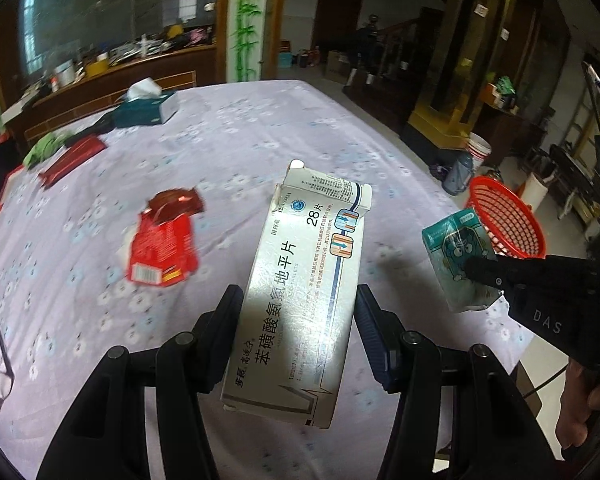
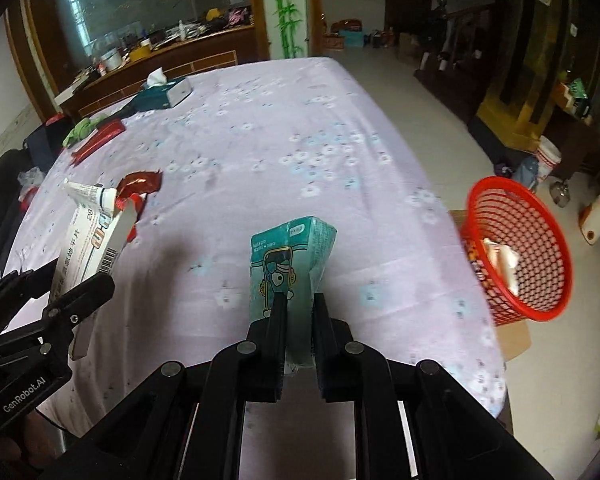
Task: Collect trash
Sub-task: 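Carry the white box and teal tissue pack toward the red basket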
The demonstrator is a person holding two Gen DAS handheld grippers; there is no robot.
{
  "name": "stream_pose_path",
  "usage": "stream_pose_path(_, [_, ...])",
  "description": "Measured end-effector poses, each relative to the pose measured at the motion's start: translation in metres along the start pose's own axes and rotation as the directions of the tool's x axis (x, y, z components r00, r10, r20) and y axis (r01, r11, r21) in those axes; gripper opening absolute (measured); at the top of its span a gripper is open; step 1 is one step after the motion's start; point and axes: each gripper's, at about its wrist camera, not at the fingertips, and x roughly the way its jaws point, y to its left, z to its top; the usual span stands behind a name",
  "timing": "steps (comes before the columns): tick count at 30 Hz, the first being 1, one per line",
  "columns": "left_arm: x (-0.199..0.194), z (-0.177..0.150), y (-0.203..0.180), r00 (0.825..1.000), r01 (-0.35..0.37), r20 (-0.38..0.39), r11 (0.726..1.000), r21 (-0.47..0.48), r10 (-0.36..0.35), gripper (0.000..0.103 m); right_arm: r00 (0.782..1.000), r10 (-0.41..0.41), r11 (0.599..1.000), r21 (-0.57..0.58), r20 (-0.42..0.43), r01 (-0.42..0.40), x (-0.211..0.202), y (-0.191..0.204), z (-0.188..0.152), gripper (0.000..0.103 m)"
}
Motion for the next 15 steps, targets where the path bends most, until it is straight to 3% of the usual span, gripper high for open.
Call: stream_pose_path(15, [0.002,0.021,-0.046,0.999,0.041,0.023,0.995,0.086,-0.043,0.055,0.999,-0.021,0.999,0.045,0.05,0.018,-0.026,-0.035,-0.004,0.012])
